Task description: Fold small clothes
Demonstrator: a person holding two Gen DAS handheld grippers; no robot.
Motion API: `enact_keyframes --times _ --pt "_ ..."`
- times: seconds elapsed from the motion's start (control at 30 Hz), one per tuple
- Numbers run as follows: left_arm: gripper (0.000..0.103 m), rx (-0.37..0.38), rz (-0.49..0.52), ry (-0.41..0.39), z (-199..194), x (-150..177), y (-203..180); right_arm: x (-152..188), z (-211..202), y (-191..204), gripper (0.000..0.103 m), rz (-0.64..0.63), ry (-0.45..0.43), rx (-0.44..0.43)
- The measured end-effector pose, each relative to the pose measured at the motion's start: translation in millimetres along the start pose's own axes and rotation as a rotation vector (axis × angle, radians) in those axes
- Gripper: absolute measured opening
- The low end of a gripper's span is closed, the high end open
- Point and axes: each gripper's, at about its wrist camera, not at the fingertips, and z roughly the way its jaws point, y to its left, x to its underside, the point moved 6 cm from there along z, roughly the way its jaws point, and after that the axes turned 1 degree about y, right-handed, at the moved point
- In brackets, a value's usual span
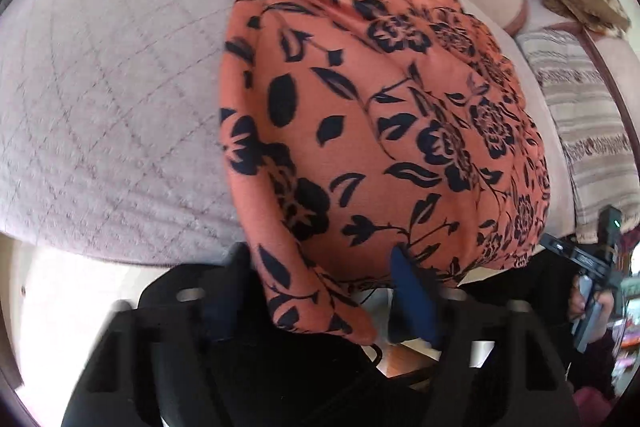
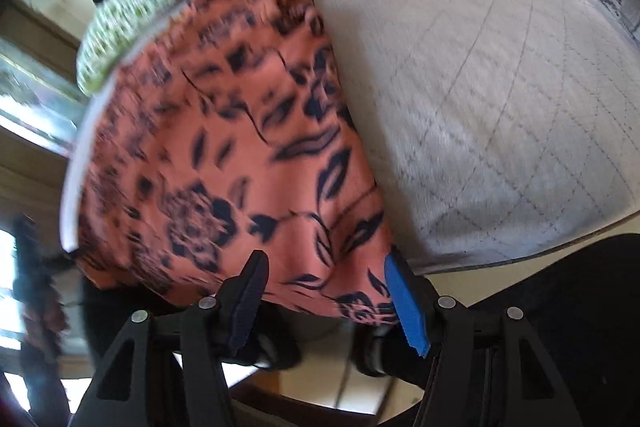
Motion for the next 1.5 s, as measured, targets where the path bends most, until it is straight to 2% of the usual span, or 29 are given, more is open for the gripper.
enact_keyframes --times 0.03,0.07,0.1,0.13,0.17,0.2,0.27,0.33,0.4,0.43,0.47,0.53,0.6,0.63,0.67,0.7,0.73,0.77,0.93,0.97,1.03,1.1,1.13,1.17,1.2,1.23,1.27,1.4,1.5 --pt "0.025 -0.015 0.015 0.001 2.1 0.4 -1.6 1.6 8.3 -0.6 0.064 -0.012 0.015 0.023" --pt "0.016 -0.044 0.02 -0.002 4.1 0.3 -0.3 2.9 15.1 -1.0 0.064 -0.024 0.033 0.045" --pt "0.014 -0.045 0.018 -0.005 5.8 -1.1 0.0 4.2 20.4 -1.0 0.062 -0.035 0.051 0.053" --pt "0.01 -0.035 0.013 -0.012 5.6 -1.8 0.1 6.1 22.5 1.7 0.054 -0.054 0.058 0.051" --pt "0.009 -0.029 0.013 -0.016 4.1 -4.0 2.0 6.9 21.0 4.6 0.042 -0.075 0.054 0.051" --pt "0.008 -0.021 0.016 -0.02 1.3 -4.6 2.2 7.8 18.0 7.0 0.035 -0.094 0.05 0.056" --pt "0.007 0.019 0.017 -0.039 -9.0 -4.5 2.2 8.2 10.5 11.0 0.007 -0.113 0.034 0.041" --pt "0.006 0.089 0.019 -0.076 -26.5 -9.0 -1.8 3.4 -7.1 18.7 0.004 -0.114 -0.025 -0.03" --pt "0.006 0.126 0.032 -0.12 -42.0 -17.5 -7.1 -8.6 -31.3 28.9 0.004 -0.109 -0.117 -0.126" --pt "0.006 0.134 0.035 -0.146 -49.4 -23.8 -9.9 -14.4 -38.8 31.1 0.004 -0.105 -0.145 -0.144" --pt "0.006 0.131 0.038 -0.168 -55.9 -30.4 -11.3 -20.5 -43.4 32.5 0.004 -0.101 -0.158 -0.135" --pt "0.007 0.095 0.056 -0.173 -59.0 -37.5 -11.5 -31.4 -48.3 23.9 0.006 -0.097 -0.169 -0.062" --pt "0.008 0.082 0.058 -0.118 -51.7 -34.0 -7.7 -34.5 -48.7 11.4 0.008 -0.073 -0.15 -0.035" --pt "0.012 0.078 0.057 -0.08 -45.0 -29.0 -5.8 -32.7 -45.1 5.2 0.019 -0.065 -0.122 -0.015" --pt "0.019 0.072 0.056 -0.056 -40.8 -23.9 -3.1 -29.9 -42.2 0.1 0.04 -0.057 -0.094 -0.008" --pt "0.026 0.066 0.054 -0.038 -38.3 -16.7 2.1 -25.9 -38.4 -3.2 0.056 -0.04 -0.063 -0.024" --pt "0.043 0.06 0.045 -0.018 -32.4 -12.0 5.2 -23.9 -35.3 -4.6 0.076 -0.018 -0.042 -0.053" --pt "0.055 0.06 0.035 -0.012 -30.4 -8.8 7.6 -20.4 -31.6 -7.6 0.076 -0.004 -0.025 -0.081" --pt "0.065 0.106 -0.015 0.038 -25.6 -1.9 12.9 -6.6 0.7 -15.8 0.072 -0.014 0.038 -0.06" --pt "0.066 0.121 -0.014 0.049 -25.7 -0.8 11.1 -4.9 10.2 -13.6 0.063 -0.008 0.056 -0.063" --pt "0.067 0.143 -0.002 0.054 -25.2 0.3 6.5 -1.7 25.8 -12.6 0.054 -0.031 0.072 -0.022" --pt "0.067 0.142 0.007 0.052 -21.2 -0.7 1.9 -1.6 26.8 -10.8 0.049 -0.036 0.056 -0.023" --pt "0.067 0.14 0.008 0.049 -21.7 -0.5 2.5 -0.3 24.1 -9.5 0.033 -0.046 0.05 -0.03" --pt "0.066 0.14 0.007 0.041 -21.1 -1.1 2.8 1.2 19.3 -7.5 0.015 -0.061 0.04 -0.038" --pt "0.062 0.14 0.002 0.033 -20.7 -2.0 3.7 2.2 16.6 -2.0 0.01 -0.072 0.03 -0.044" --pt "0.037 0.14 0.001 0.029 -19.3 -3.1 3.2 3.5 12.1 2.7 0.01 -0.078 0.021 -0.057" --pt "0.007 0.138 0.005 0.027 -19.2 -4.0 3.7 3.7 7.3 8.2 0.009 -0.086 0.009 -0.08" --pt "0.006 0.143 0.02 -0.001 -27.7 -9.0 4.8 -2.1 -21.0 39.0 0.009 -0.11 -0.053 -0.227" --pt "0.006 0.163 0.021 -0.036 -41.6 -15.3 7.7 -18.7 -40.1 58.9 0.009 -0.107 -0.106 -0.328"
